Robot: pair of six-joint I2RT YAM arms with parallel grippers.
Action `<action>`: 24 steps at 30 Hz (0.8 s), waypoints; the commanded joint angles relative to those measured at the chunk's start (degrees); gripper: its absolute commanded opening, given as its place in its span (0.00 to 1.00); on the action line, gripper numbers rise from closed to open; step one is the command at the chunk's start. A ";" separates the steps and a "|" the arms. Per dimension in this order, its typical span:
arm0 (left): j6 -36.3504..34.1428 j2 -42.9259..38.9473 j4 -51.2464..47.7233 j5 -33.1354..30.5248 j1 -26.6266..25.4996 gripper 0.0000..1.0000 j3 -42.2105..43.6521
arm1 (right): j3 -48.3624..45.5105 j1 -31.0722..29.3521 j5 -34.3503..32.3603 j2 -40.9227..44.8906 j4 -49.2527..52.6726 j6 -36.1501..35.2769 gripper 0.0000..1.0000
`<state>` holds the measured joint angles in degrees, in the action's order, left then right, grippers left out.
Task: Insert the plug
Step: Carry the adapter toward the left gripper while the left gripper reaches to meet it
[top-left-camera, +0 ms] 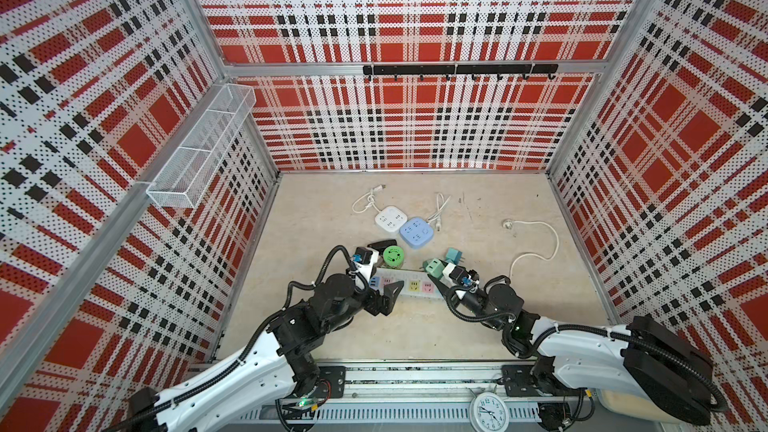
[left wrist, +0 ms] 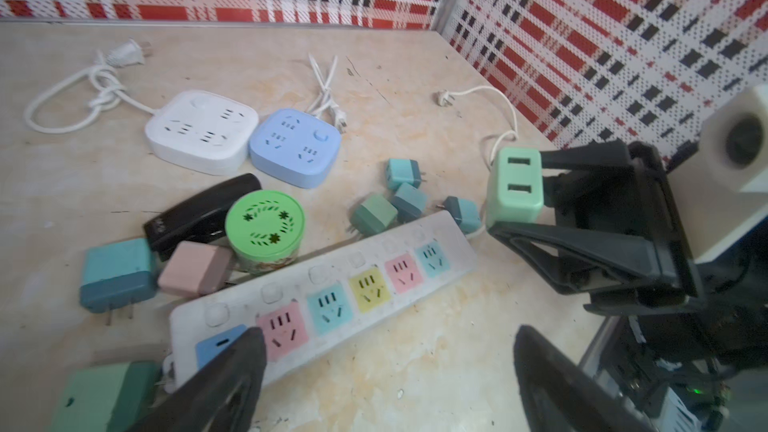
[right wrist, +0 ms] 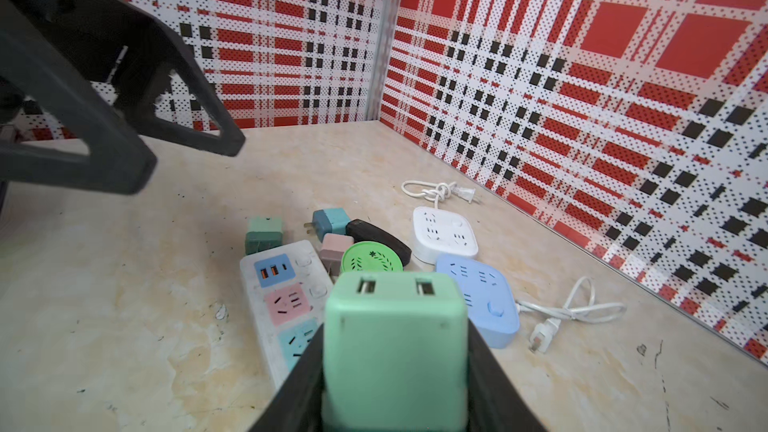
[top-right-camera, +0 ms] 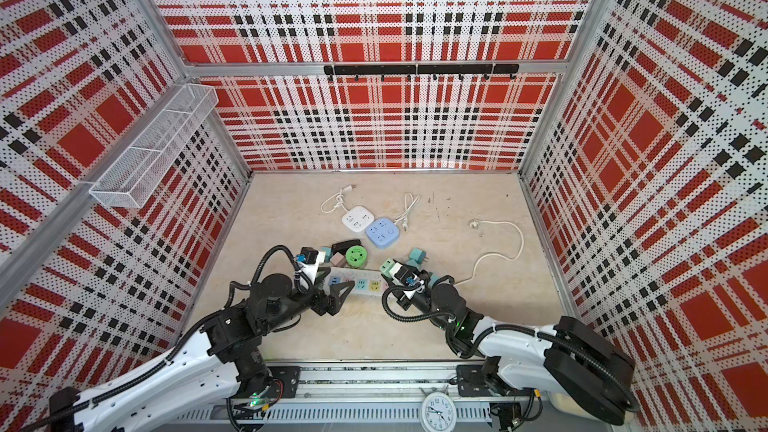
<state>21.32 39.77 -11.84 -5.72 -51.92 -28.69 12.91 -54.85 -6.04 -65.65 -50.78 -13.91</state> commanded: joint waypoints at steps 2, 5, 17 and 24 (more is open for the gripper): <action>-0.19 2.37 4.21 2.58 -1.94 0.93 -3.36 | -0.03 -2.06 2.20 0.52 -5.43 -4.91 0.01; -0.04 3.94 4.35 2.93 -2.83 0.93 -4.60 | 0.61 -3.38 2.17 -0.30 -5.39 -6.37 0.01; -0.41 9.44 6.45 4.18 -4.24 0.89 -7.17 | 2.60 -7.29 1.62 -6.13 -11.06 -9.39 0.04; -0.02 11.72 6.83 4.31 -4.42 0.84 -7.39 | 4.04 -8.16 1.49 -8.25 -12.40 -10.65 0.04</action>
<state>21.12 50.72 -6.70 -1.78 -55.99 -34.24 15.25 -62.39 -4.51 -73.03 -57.56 -22.79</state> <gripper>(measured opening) 0.848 0.442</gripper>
